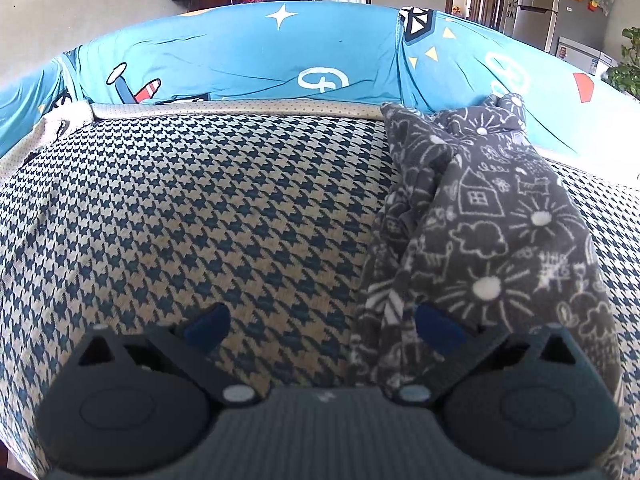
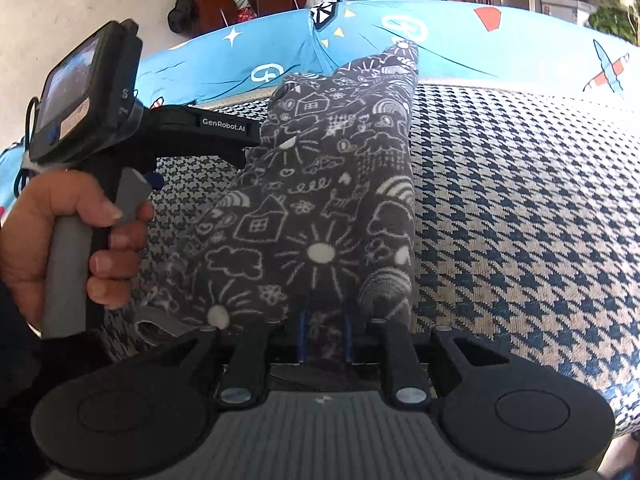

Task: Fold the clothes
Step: 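Hold the jacket and straighten it along the sheet with the right gripper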

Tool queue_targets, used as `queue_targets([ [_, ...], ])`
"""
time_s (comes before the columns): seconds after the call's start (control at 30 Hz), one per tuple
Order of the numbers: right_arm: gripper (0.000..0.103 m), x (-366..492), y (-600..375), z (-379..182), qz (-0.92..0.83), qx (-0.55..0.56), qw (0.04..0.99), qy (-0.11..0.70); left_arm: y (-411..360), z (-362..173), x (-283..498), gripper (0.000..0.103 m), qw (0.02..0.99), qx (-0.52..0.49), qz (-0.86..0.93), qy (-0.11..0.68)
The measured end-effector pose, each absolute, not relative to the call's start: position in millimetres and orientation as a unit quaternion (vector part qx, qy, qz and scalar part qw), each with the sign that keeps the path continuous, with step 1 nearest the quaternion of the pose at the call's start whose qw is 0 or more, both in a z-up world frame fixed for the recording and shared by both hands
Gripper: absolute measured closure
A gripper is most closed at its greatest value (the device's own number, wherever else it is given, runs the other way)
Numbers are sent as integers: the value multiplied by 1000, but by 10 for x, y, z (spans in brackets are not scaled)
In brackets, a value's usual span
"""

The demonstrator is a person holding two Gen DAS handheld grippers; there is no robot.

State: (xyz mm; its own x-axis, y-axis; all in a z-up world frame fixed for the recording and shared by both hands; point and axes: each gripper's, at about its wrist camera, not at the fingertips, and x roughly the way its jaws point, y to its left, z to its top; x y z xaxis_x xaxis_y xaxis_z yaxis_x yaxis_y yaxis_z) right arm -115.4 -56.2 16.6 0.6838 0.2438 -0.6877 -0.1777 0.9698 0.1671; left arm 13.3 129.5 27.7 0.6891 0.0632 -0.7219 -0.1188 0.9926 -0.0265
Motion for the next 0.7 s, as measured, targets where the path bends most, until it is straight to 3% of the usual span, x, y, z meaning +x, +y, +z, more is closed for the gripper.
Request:
queue_targets([
  [0.7, 82, -1126, -743, 201, 164, 82, 900, 395, 1074, 116, 114, 0, 913, 9, 55, 403],
])
